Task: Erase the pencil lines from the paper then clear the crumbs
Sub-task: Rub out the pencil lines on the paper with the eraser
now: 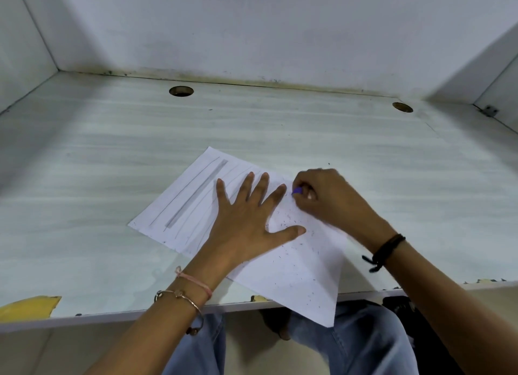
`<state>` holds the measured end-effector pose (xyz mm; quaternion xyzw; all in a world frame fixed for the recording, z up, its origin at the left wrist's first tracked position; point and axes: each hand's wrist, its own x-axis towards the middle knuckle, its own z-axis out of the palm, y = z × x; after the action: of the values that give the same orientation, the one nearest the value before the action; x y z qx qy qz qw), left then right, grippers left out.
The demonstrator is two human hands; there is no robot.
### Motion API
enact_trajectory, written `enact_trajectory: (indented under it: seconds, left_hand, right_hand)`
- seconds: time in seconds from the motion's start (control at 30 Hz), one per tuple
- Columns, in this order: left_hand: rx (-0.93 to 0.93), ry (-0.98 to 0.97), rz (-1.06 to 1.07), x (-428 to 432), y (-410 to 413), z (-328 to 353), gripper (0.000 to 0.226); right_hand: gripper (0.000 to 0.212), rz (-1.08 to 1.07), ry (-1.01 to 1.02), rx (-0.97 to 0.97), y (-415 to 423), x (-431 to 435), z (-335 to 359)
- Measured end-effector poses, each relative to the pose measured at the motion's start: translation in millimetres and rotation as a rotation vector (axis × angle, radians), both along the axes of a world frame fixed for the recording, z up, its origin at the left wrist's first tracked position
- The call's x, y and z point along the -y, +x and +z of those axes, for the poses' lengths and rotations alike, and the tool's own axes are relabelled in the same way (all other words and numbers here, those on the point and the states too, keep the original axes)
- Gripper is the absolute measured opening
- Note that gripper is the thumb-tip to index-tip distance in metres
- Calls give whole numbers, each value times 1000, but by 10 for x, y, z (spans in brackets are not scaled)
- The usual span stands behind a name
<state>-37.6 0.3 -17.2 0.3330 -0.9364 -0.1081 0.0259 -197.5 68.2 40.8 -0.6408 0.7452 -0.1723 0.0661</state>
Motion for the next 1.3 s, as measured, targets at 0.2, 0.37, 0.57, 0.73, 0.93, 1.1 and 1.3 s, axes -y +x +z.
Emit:
enact_trajectory:
  seconds: [0.2, 0.37, 0.57, 0.73, 0.93, 1.1, 1.3]
  left_hand:
    - [-11, -4, -3, 5, 9, -11, 96]
    - [8, 11, 2, -13, 4, 18, 94]
    - [16, 12, 0, -13, 19, 32, 93]
    - [3, 16, 4, -24, 15, 24, 94]
    - [12, 15, -2, -10, 27, 36, 92]
    - [-7, 25, 9, -20, 19, 20, 94]
    - [18, 17, -1, -9, 24, 39, 95]
  right_hand:
    - [4, -83, -37, 6, -229, 33, 53]
    - [6, 53, -1, 145, 66, -60, -7]
    - [7, -209, -42, 86, -414, 78, 60]
    - [3, 76, -27, 149, 67, -80, 3]
    - [6, -211, -16, 86, -454, 26, 31]
    - [4, 62, -50, 148, -20, -86, 8]
    - [8, -162, -44, 76, -438, 35, -36]
